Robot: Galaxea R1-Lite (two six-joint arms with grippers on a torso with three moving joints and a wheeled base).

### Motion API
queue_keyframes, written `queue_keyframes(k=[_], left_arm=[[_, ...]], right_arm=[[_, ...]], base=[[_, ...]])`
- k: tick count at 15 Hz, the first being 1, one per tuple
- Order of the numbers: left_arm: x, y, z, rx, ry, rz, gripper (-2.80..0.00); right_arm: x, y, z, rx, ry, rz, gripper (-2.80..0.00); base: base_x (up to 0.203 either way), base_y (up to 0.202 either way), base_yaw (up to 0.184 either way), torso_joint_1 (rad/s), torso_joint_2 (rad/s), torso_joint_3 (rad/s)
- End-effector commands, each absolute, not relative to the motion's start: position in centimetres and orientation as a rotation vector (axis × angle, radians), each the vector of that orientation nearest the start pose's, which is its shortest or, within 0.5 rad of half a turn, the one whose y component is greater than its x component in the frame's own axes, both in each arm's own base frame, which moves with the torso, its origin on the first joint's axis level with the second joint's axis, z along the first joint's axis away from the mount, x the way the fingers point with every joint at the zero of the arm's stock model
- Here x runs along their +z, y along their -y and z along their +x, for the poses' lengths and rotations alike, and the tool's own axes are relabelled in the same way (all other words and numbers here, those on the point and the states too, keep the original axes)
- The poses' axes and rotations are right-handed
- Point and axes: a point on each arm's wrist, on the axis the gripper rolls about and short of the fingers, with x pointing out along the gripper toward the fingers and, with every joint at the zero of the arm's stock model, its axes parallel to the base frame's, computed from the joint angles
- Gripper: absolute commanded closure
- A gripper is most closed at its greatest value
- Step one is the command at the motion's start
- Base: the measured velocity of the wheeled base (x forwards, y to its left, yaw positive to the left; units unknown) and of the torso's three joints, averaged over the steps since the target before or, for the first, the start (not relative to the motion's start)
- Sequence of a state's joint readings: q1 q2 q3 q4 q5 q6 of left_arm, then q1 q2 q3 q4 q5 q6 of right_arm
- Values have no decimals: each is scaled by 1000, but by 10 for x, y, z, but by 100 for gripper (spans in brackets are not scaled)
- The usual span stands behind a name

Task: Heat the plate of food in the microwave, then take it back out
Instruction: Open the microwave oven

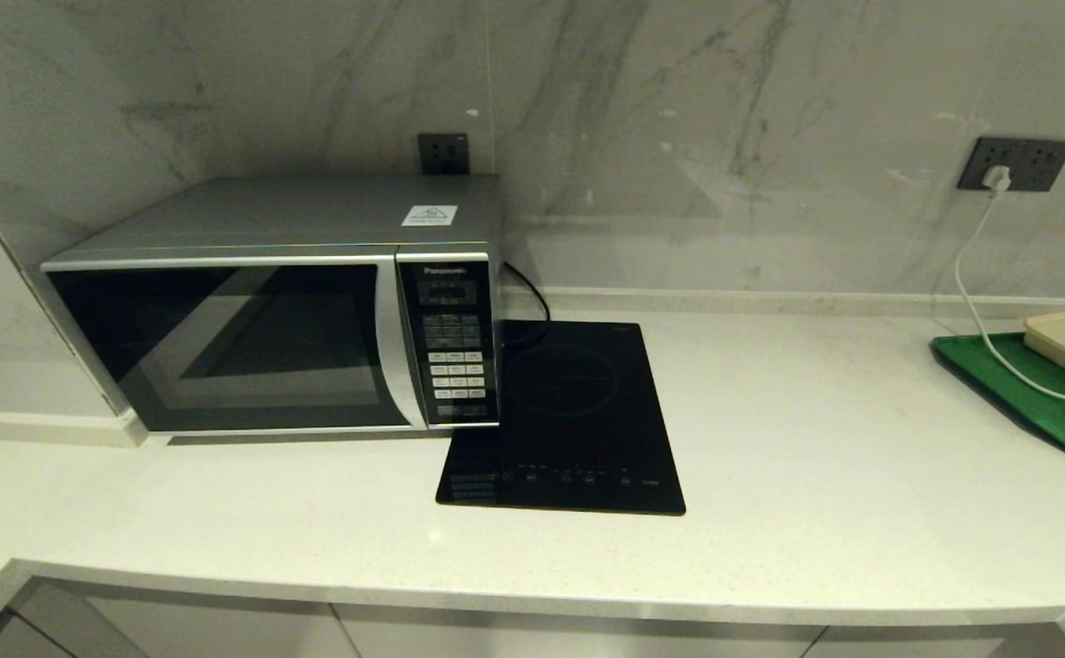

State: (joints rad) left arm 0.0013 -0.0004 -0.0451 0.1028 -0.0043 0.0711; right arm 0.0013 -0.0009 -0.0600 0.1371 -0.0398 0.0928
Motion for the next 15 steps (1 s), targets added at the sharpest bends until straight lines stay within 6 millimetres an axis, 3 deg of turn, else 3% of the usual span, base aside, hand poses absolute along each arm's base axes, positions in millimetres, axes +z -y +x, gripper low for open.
queue_keyframes(k=[1,3,6,9,11,13,15], left_arm=[[79,0,-27,-3,-63,81,0],[107,0,-29,-3,-36,66,0],[196,0,-34,-21,23,-13,0],[248,1,15,-56,-197,-118,0],[275,6,54,-171,-286,-212,0],[284,11,103,-333,-377,-318,0],[280,9,152,-556,-454,-437,0]], right_arm=[[78,1,-28,-42,-76,92,0],[78,1,-28,-42,-76,92,0],[78,1,-28,-42,-76,92,0],[78,1,-28,-42,-76,92,0],[78,1,-28,-42,-76,92,0],[78,1,-28,-42,-76,92,0],[78,1,-28,-42,-76,92,0]], base=[[0,0,0,0,0,0],[0,0,0,0,0,0],[0,0,0,0,0,0],[0,0,0,0,0,0],[0,0,0,0,0,0],[0,0,0,0,0,0],[0,0,0,0,0,0]])
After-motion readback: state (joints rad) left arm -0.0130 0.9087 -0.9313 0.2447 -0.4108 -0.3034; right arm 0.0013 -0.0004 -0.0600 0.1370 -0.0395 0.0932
